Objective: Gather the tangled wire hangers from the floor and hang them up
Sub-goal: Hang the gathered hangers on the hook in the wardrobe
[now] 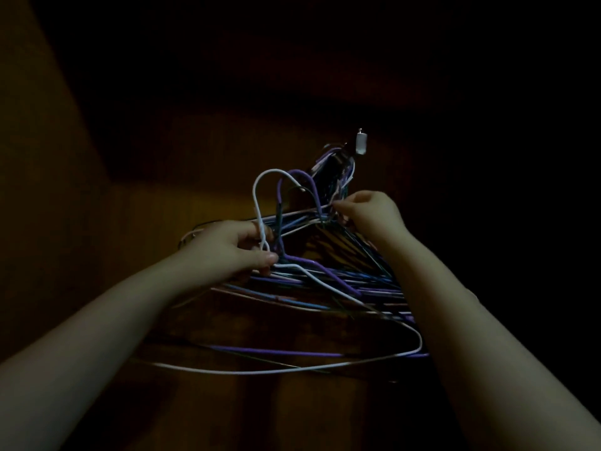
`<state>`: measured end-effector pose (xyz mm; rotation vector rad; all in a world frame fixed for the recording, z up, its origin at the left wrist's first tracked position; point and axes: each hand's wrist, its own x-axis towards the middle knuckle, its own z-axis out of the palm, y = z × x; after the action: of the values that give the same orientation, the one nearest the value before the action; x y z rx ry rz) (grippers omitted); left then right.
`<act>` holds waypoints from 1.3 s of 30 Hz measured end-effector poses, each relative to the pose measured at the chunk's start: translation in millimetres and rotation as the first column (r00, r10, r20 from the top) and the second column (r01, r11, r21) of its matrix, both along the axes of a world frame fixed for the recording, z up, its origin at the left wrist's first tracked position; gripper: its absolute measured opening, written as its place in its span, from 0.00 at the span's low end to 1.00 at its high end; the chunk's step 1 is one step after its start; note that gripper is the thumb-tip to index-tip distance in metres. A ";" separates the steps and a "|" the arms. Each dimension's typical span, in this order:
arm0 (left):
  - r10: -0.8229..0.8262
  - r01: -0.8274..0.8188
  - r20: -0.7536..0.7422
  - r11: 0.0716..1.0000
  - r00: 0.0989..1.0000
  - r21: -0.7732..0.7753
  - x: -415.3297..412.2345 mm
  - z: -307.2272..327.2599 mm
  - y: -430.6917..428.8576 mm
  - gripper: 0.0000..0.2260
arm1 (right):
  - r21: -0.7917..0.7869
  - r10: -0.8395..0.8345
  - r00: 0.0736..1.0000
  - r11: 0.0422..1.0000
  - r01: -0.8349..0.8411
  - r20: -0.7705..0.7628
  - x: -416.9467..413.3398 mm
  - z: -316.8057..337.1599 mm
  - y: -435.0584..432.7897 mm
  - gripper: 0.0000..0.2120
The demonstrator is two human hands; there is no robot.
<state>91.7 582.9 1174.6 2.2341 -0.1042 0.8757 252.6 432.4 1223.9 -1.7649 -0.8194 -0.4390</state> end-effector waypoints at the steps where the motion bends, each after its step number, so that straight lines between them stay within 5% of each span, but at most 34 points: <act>1: 0.007 -0.007 -0.002 1.000 1.000 0.000 -1.4 -1.1 1.8 0.05 | -0.008 -0.031 0.999 0.999 0.031 0.022 0.6 -4.1 0.1 0.08; 5: 0.042 -0.042 -0.014 0.999 0.999 0.003 -4.6 -5.4 8.7 0.06 | -0.031 -0.233 0.948 0.969 0.245 0.217 -2.2 -18.2 -2.2 0.10; 11: 0.033 -0.033 -0.010 0.998 0.999 -0.061 -16.5 -19.2 5.0 0.05 | 0.026 -0.442 0.848 0.890 0.456 0.293 -20.7 -33.2 -4.1 0.14; 18: 0.052 -0.060 -0.058 0.987 0.997 -0.150 -43.3 -70.6 -9.6 0.04 | 0.360 -0.312 0.917 0.908 0.212 0.247 -137.6 -134.3 -9.5 0.10; 26: 0.020 -0.058 -0.123 0.950 0.992 -0.308 -77.9 -140.3 -36.4 0.12 | 0.079 -0.100 0.984 0.991 0.112 -0.149 -219.2 -222.4 6.1 0.12; 34: -0.083 0.027 -0.182 0.956 0.980 -0.293 -111.1 -181.4 -52.3 0.17 | -0.176 -0.301 0.930 0.948 0.267 -0.209 -244.6 -242.9 -8.3 0.13; 39: -0.122 0.047 -0.203 0.941 0.972 -0.336 -121.5 -184.2 -53.5 0.15 | -0.147 -0.311 0.933 0.947 0.287 -0.181 -255.0 -248.9 -11.3 0.10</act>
<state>-29.8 529.4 990.5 1.9787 0.0476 0.5458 -2.4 421.0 975.0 -2.0178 -0.4398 -0.4081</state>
